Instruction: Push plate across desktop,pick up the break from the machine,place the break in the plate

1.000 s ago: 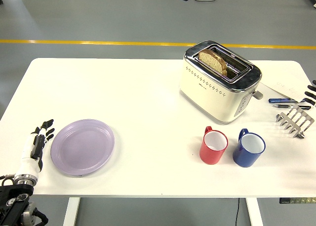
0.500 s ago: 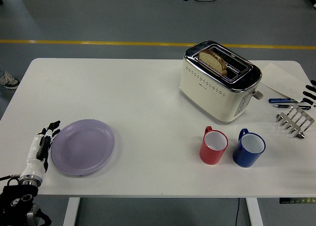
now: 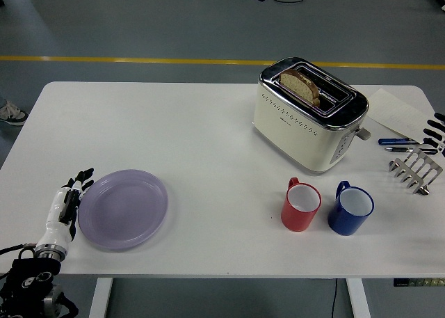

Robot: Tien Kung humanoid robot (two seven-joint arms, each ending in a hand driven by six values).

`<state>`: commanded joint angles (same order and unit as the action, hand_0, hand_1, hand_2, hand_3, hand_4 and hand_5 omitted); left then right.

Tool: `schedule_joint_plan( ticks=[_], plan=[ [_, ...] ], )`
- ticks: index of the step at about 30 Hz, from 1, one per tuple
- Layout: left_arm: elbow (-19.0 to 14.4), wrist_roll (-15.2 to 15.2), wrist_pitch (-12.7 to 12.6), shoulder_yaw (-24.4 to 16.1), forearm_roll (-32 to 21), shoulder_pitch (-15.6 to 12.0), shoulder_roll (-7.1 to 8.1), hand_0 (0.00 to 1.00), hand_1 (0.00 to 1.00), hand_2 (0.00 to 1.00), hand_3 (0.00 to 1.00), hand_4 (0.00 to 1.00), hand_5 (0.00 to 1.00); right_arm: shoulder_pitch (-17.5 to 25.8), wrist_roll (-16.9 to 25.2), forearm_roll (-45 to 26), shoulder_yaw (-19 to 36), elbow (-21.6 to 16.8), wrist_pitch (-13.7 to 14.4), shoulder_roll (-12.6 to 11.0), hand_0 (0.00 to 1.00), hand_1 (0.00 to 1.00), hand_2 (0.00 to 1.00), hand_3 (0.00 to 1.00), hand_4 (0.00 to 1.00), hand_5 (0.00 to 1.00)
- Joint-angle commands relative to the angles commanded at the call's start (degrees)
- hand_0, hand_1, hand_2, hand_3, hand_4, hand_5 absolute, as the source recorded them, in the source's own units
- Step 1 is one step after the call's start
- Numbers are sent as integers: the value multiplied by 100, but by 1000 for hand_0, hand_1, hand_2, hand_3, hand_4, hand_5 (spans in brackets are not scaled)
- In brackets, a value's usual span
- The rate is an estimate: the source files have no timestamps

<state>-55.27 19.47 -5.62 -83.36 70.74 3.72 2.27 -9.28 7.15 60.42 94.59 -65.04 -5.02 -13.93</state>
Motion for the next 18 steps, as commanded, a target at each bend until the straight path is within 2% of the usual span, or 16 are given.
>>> schedule_joint_plan(
  ticks=[8,18],
  plan=[
    [35,28,41,320,-697,14,21,842,868,911,809,544,998,1,-1,0,-3,-2,2,-8,794,749,759,754,561,692],
    [3,95,74,648,-1308,-3,45,838,861,909,804,545,998,10,-2,0,-80,21,1,3,794,750,759,755,560,692]
  ],
)
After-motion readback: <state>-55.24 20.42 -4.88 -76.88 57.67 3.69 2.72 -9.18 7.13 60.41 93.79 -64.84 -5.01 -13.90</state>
